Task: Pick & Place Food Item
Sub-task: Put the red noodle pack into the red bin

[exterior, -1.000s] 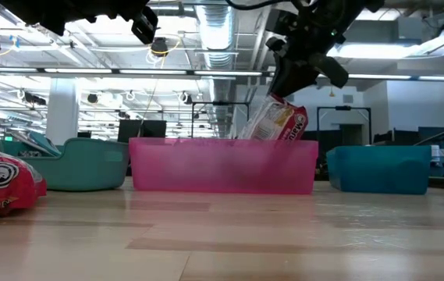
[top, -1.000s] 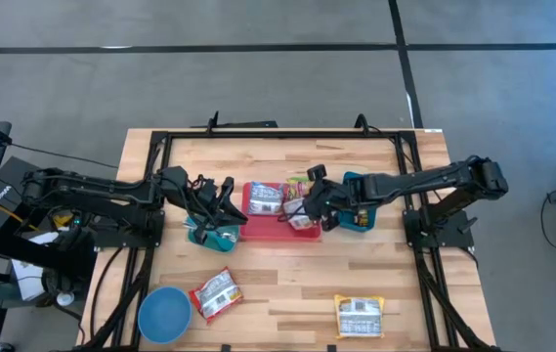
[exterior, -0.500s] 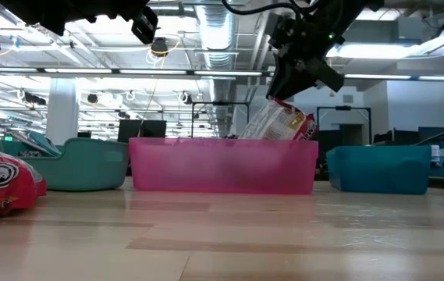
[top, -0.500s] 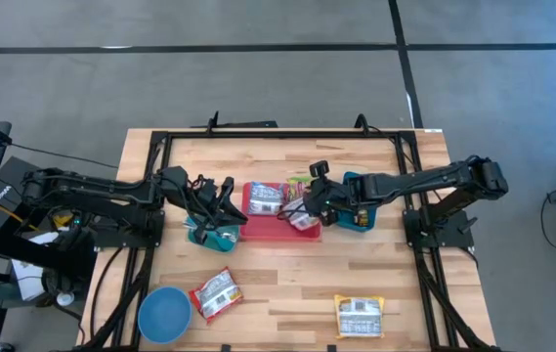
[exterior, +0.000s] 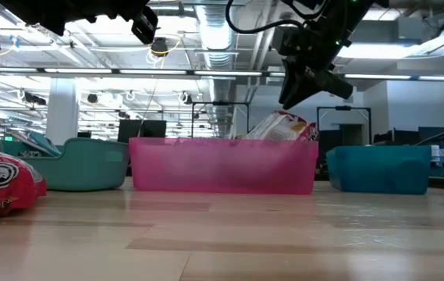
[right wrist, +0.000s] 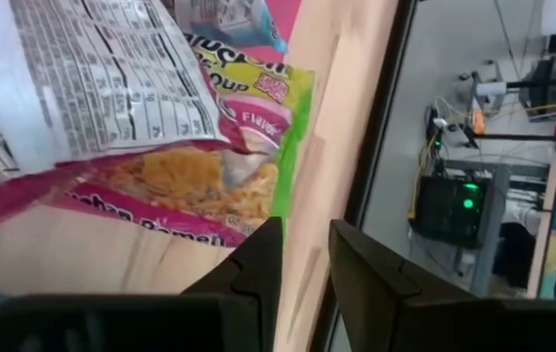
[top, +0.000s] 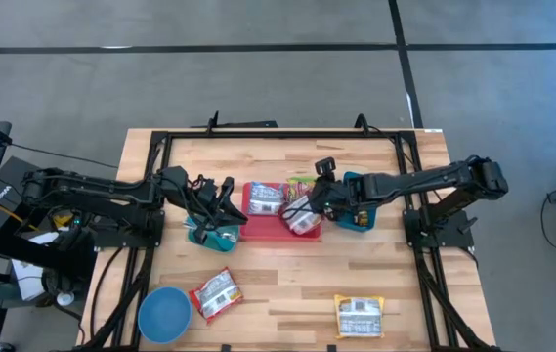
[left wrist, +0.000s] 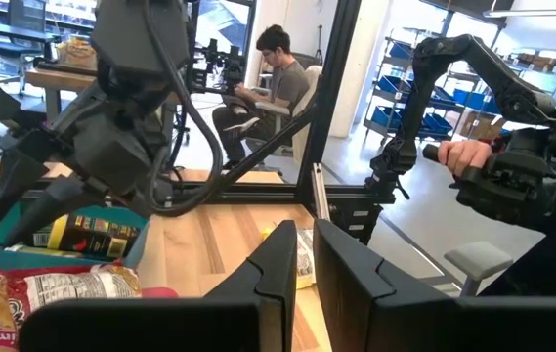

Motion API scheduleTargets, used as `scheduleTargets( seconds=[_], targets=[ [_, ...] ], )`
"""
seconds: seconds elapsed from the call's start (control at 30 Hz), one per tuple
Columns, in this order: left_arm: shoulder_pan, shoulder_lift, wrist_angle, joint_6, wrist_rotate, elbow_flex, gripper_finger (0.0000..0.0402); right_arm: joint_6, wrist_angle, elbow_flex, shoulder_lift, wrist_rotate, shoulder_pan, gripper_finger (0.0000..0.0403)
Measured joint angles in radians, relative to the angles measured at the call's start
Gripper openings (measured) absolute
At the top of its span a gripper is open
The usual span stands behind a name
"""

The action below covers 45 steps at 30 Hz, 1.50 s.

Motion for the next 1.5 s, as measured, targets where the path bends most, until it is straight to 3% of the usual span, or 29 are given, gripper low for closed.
scheduleTargets(
  seconds=[0.27, 0.43, 0.53, 0.83, 0.97, 1.5],
  targets=[
    [0.000, 0.000, 0.000, 0.000, 0.000, 0.000, 0.0032, 0.076, -0.005, 0.001, -0.013, 0.007, 0.003, 0.0082],
    [0.000, 0.000, 0.000, 0.000, 0.000, 0.000, 0.0032, 0.242, -0.065, 0.002, -0.065, 0.001, 0.004, 0.0082],
    [0.000, 0.000, -0.001, 0.000, 0.000, 0.000, 0.0032, 0.430, -0.105, 0.000, -0.107, -0.011, 0.010, 0.0082],
    [0.000, 0.000, 0.000, 0.003, 0.000, 0.000, 0.0032, 0.964, -0.154, 0.000, -0.206, -0.352, 0.011, 0.0082],
    [0.000, 0.000, 0.000, 0.003, 0.000, 0.000, 0.0032, 1.133, -0.164, 0.000, -0.202, -0.437, 0.012, 0.0082],
    [0.000, 0.000, 0.000, 0.001, 0.000, 0.000, 0.0032, 1.285, -0.206, -0.002, -0.093, -0.445, 0.082, 0.0082]
  ],
)
